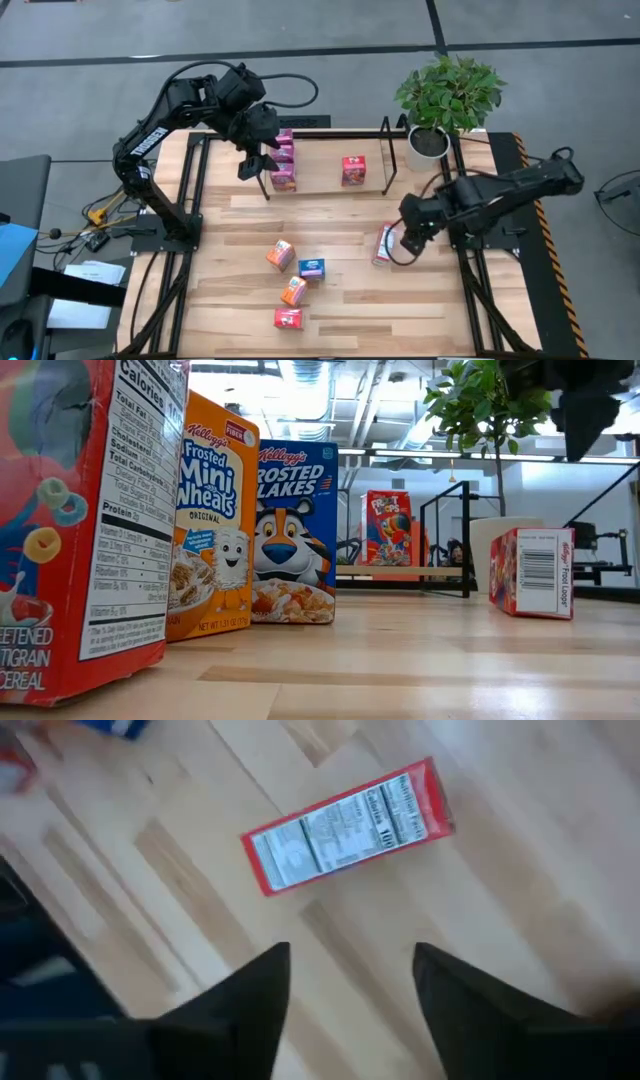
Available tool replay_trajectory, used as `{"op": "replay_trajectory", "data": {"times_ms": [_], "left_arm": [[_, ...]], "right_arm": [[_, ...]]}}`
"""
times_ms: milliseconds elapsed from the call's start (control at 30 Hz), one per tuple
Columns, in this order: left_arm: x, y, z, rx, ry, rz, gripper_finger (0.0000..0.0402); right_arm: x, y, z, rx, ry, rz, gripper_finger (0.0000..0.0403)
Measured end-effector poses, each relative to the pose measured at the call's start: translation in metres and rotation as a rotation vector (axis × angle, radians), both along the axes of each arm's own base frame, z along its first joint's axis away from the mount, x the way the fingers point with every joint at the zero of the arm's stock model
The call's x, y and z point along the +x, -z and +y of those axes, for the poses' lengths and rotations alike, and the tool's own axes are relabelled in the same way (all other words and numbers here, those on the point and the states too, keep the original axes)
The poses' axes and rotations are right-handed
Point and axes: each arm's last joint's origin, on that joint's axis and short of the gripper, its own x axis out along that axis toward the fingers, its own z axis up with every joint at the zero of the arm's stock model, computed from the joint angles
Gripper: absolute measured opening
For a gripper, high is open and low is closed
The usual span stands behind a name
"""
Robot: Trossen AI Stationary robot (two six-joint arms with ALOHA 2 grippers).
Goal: Stack cereal on shelf
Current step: Put the top red cereal box on the shelf aligned with the other red cereal box
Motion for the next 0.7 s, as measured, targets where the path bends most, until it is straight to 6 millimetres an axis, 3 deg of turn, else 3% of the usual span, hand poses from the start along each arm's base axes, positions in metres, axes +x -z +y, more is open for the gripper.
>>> {"op": "replay_trajectory", "data": {"times_ms": [133,367,700], "left_arm": [[0.000,0.000,0.000,0.004,0.006,0.003,0.0297],[0.000,0.000,0.000,0.045,0.056,0.002,0.0297],[-0.001,0.001,0.000,0.073,0.101,0.006,0.0297]], "right_arm": [[0.014,0.007,-0.001,0.037,0.139,0.014,0.0260],[0.047,0.037,-0.002,0.051,0.388,0.110,0.0252],[0.072,0.066,0.000,0.035,0.490,0.157,0.0250]]}}
